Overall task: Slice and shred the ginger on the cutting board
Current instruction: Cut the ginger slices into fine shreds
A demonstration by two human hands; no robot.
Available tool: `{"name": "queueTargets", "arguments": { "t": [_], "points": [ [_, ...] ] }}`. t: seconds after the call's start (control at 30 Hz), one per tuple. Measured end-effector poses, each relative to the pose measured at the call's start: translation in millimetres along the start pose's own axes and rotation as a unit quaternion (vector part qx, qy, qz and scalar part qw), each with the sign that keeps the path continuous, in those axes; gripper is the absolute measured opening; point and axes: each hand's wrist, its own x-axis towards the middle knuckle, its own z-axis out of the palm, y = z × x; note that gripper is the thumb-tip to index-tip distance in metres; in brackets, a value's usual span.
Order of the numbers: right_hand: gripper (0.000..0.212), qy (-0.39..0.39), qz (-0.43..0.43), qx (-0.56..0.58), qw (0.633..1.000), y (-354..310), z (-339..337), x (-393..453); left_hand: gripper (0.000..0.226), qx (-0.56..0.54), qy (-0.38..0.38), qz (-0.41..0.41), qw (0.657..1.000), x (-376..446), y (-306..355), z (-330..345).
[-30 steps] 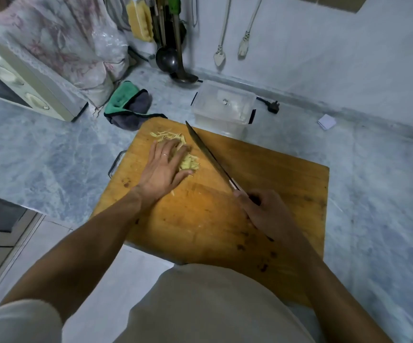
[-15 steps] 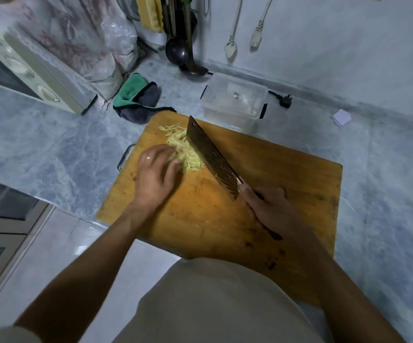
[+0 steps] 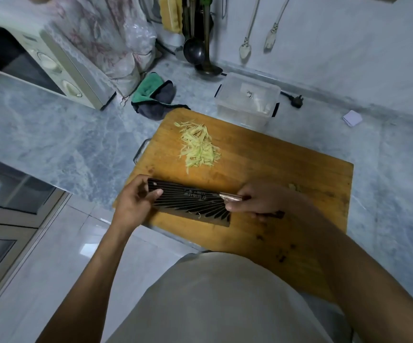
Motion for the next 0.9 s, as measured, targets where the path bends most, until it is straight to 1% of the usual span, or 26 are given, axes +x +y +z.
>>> {"name": "queueTargets", "arguments": {
  "t": [0.1,0.17,0.27,0.37,0.47,0.53,0.63,0.7,0.73,0.83,0.9],
  "points": [
    [0.029,0.072,-0.017,-0.081,0.994,12,-17,10,0.023,-0.005,0.005,-0.010,1.000,12,12,9],
    [0.024,0.119,0.005,-0.106,0.987,11,-32,11,0.020,-0.016,0.019,-0.010,1.000,19,22,18],
    [0.027,0.207,0.044,-0.167,0.963,10,-51,16,0.011,-0.036,0.055,0.006,0.998,30,34,26],
    [0.038,0.264,0.039,-0.210,0.941,3,-57,25,0.012,-0.053,0.097,0.027,0.994,42,41,27],
    [0.038,0.283,0.046,-0.227,0.931,-7,-57,23,0.012,-0.048,0.109,0.029,0.992,48,46,23],
    [0.036,0.279,0.039,-0.219,0.934,-10,-54,16,0.012,-0.043,0.102,0.032,0.993,47,48,17],
    [0.031,0.227,0.025,-0.184,0.956,-8,-54,5,0.015,-0.025,0.049,0.041,0.998,41,44,7],
    [0.023,0.206,0.019,-0.184,0.961,-6,-55,3,0.018,-0.006,0.023,0.033,0.999,38,38,7],
    [0.019,0.209,0.014,-0.188,0.959,-6,-55,5,0.019,-0.003,0.023,0.027,0.999,38,36,9],
    [0.031,0.248,0.026,-0.183,0.951,-2,-56,15,0.011,-0.010,0.057,0.011,0.998,43,39,17],
    [0.034,0.269,0.036,-0.194,0.943,-3,-58,20,0.010,-0.029,0.090,0.009,0.996,49,45,21]
  ]
}}
